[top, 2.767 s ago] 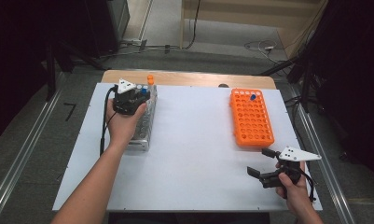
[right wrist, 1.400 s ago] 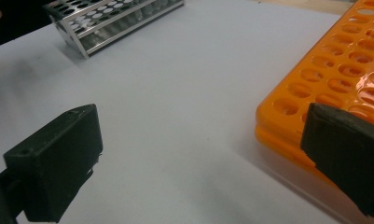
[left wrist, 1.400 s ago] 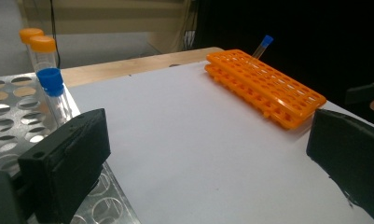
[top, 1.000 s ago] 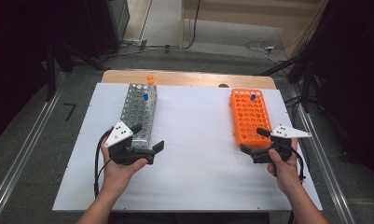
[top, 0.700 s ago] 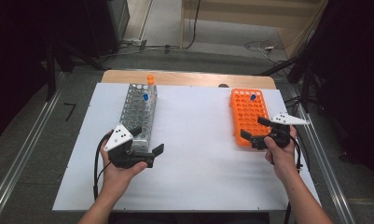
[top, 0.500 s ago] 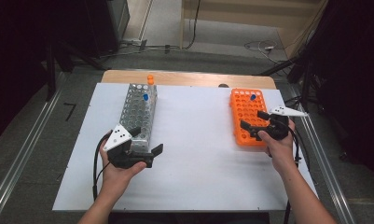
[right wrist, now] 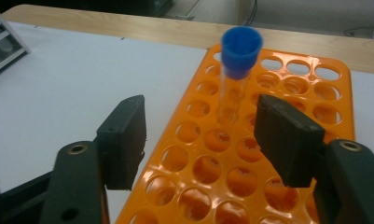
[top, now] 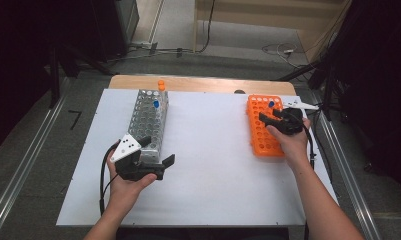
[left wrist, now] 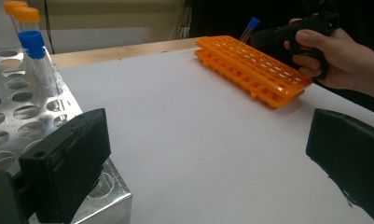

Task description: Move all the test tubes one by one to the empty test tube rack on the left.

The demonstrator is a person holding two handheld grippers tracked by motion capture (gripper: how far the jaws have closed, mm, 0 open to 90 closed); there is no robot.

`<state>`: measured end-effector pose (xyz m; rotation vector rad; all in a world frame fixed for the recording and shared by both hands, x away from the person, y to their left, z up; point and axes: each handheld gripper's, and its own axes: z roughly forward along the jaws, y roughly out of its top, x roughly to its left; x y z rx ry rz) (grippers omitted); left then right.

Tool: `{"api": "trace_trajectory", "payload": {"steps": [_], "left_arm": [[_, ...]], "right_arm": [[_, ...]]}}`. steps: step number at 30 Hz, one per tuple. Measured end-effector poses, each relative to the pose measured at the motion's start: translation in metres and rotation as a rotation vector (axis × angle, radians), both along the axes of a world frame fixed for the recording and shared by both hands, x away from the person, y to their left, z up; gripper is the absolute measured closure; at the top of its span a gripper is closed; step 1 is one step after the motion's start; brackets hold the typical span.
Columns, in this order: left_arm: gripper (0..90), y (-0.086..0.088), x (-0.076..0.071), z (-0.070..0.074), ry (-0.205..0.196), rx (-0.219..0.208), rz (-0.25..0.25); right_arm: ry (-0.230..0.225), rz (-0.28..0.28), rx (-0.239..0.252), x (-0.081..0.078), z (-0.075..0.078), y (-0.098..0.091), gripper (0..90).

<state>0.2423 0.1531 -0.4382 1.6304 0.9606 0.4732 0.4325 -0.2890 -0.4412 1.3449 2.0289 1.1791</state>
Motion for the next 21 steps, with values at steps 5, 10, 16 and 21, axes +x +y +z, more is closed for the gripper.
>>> {"api": "trace_trajectory", "payload": {"steps": [5,10,16,21], "left_arm": [[0.0,0.0,-0.001,0.001,0.0,-0.003,-0.004],[0.0,0.001,-0.001,0.001,-0.001,-0.003,0.0],[0.0,0.0,-0.002,0.001,0.001,-0.006,-0.003],[0.0,-0.002,-0.001,-0.001,0.002,-0.002,-0.011]], "right_arm": [[0.017,-0.026,0.005,0.013,-0.001,-0.001,43.7],[0.043,-0.035,-0.004,0.023,-0.003,0.002,50.2],[0.084,-0.055,-0.032,0.033,-0.01,0.005,58.0],[0.091,-0.082,-0.082,0.037,-0.01,0.009,66.4]]}}
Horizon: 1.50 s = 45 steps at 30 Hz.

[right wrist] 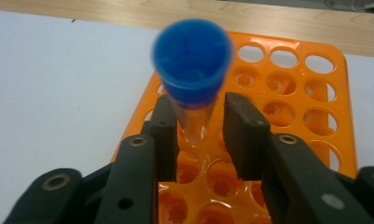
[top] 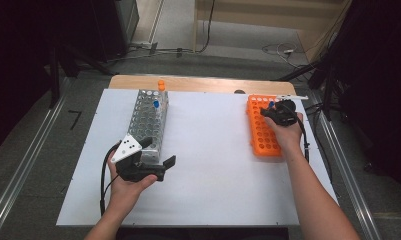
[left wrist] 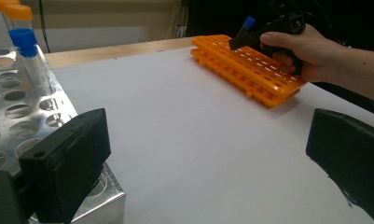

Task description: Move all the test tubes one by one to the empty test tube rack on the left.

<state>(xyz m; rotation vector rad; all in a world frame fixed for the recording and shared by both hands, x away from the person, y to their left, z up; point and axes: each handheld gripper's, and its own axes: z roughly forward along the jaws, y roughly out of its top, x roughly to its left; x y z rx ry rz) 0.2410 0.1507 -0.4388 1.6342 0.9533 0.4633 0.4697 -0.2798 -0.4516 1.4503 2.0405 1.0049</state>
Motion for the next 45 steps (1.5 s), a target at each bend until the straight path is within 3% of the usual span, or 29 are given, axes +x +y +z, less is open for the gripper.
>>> {"api": "trace_trajectory", "payload": {"steps": [5,11,15,18,23,30,39,43,45], "left_arm": [[0.0,0.0,0.0,0.001,-0.002,0.0,0.001],[0.0,-0.003,-0.001,0.004,-0.011,0.0,-0.006],[1.9,-0.012,0.003,0.009,-0.029,0.01,-0.037],[5.3,-0.023,0.007,0.014,-0.043,0.018,-0.08],[16.6,-0.042,0.015,0.024,-0.069,0.023,-0.155],[33.9,-0.075,0.032,0.039,-0.087,0.032,-0.244],[51.7,-0.098,0.046,0.04,-0.079,0.028,-0.289],[60.5,-0.102,0.047,0.038,-0.083,0.038,-0.312],[70.1,-0.102,0.045,0.039,-0.102,0.054,-0.319]], "right_arm": [[-0.018,0.002,-0.013,0.0,0.0,0.001,74.6],[-0.114,0.027,0.015,-0.014,0.015,-0.002,74.9],[-0.189,0.108,0.022,-0.034,0.036,0.002,75.0],[-0.207,0.204,0.022,-0.053,0.047,0.015,75.1],[-0.187,0.388,0.02,-0.087,0.046,0.049,75.1],[-0.16,0.59,0.022,-0.125,0.038,0.095,75.1],[-0.138,0.734,0.009,-0.149,0.042,0.126,75.1],[-0.123,0.774,0.01,-0.156,0.044,0.132,75.0],[-0.118,0.774,0.01,-0.156,0.044,0.133,75.0]]}}
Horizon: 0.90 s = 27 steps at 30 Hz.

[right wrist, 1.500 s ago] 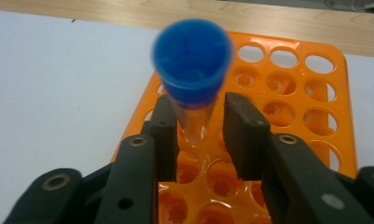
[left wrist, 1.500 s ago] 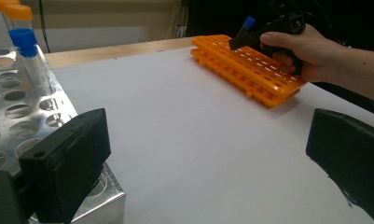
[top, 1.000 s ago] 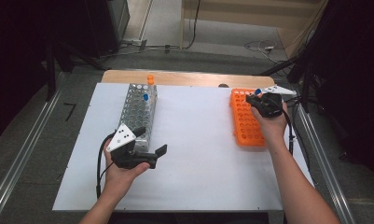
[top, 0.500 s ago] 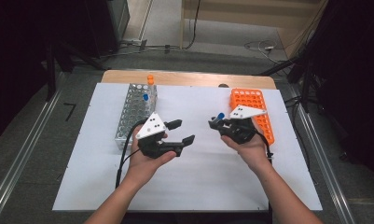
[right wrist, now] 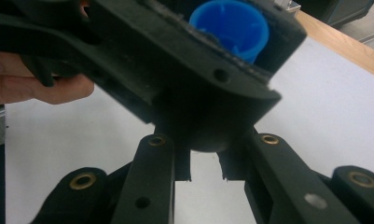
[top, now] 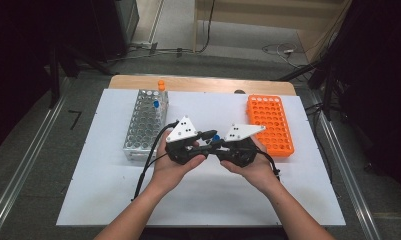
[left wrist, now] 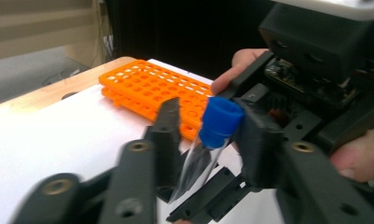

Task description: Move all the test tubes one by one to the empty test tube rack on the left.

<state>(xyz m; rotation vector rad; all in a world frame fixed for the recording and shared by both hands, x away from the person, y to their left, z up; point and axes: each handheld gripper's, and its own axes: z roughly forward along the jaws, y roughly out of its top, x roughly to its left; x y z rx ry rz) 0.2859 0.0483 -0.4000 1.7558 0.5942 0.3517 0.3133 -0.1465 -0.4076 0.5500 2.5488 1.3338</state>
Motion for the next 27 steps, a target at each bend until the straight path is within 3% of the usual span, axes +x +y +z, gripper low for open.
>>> {"api": "trace_trajectory", "payload": {"steps": [4,8,12,15,20,23,27], "left_arm": [[75.4,0.003,-0.003,0.002,-0.041,0.023,0.031],[76.4,0.013,-0.002,0.004,-0.04,-0.011,0.056],[76.5,0.036,0.004,0.01,-0.036,-0.068,0.12],[76.5,0.06,0.01,0.013,-0.037,-0.102,0.193],[76.5,0.097,0.022,0.012,-0.051,-0.084,0.305],[76.5,0.113,0.029,0.01,-0.053,-0.081,0.361],[76.5,0.127,0.039,0.007,-0.055,-0.088,0.427]], "right_arm": [[0.017,0.008,0.01,0.0,-0.001,-0.001,74.8],[0.003,-0.014,0.033,-0.003,-0.002,-0.005,73.5],[-0.003,-0.042,0.058,-0.005,-0.006,-0.02,61.3],[-0.012,-0.077,0.092,-0.011,-0.014,-0.041,47.0],[-0.02,-0.161,0.122,-0.025,-0.03,-0.086,25.3],[-0.018,-0.212,0.141,-0.033,-0.038,-0.113,16.3],[-0.021,-0.26,0.146,-0.045,-0.042,-0.142,11.6]]}}
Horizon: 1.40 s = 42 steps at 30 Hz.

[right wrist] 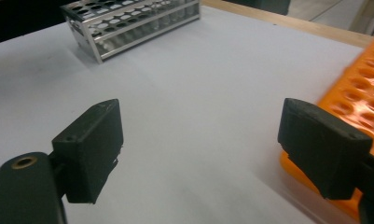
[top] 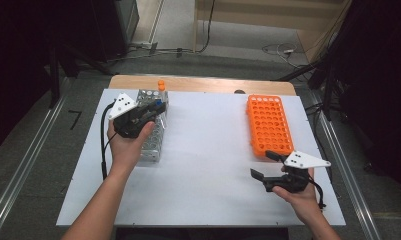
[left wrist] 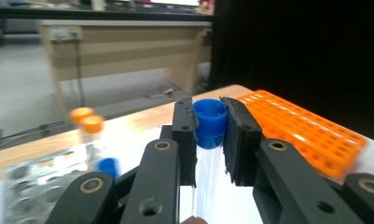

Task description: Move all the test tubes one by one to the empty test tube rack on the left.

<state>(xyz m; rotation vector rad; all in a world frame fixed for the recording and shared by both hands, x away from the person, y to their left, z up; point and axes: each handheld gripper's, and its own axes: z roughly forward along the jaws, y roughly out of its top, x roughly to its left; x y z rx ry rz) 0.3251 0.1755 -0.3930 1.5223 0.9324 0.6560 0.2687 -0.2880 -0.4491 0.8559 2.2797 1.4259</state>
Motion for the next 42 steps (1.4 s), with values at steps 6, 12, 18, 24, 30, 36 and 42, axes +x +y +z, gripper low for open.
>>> {"api": "trace_trajectory", "payload": {"steps": [6,12,18,24,30,36,42], "left_arm": [[76.5,0.005,0.014,-0.011,0.007,0.034,0.088],[76.5,0.003,0.022,-0.017,0.005,0.08,0.149],[75.6,0.004,0.031,-0.03,0.092,0.066,0.128],[27.7,0.008,0.02,-0.03,0.135,0.015,0.117],[2.7,0.013,-0.017,-0.028,0.123,-0.007,0.041],[0.0,0.019,-0.061,-0.036,0.106,-0.021,-0.001],[0.0,0.019,-0.1,-0.054,0.088,-0.003,-0.059]], "right_arm": [[0.011,-0.046,0.005,-0.012,-0.005,-0.026,10.9],[0.022,-0.071,0.0,-0.015,-0.012,-0.038,10.9],[0.018,-0.086,0.004,-0.013,-0.013,-0.042,10.9],[0.019,-0.099,0.01,-0.01,-0.015,-0.046,10.9],[0.019,-0.117,0.012,-0.007,-0.018,-0.051,10.4],[0.027,-0.132,0.014,-0.003,-0.019,-0.053,8.7],[0.029,-0.157,0.012,0.0,-0.021,-0.059,7.0]]}}
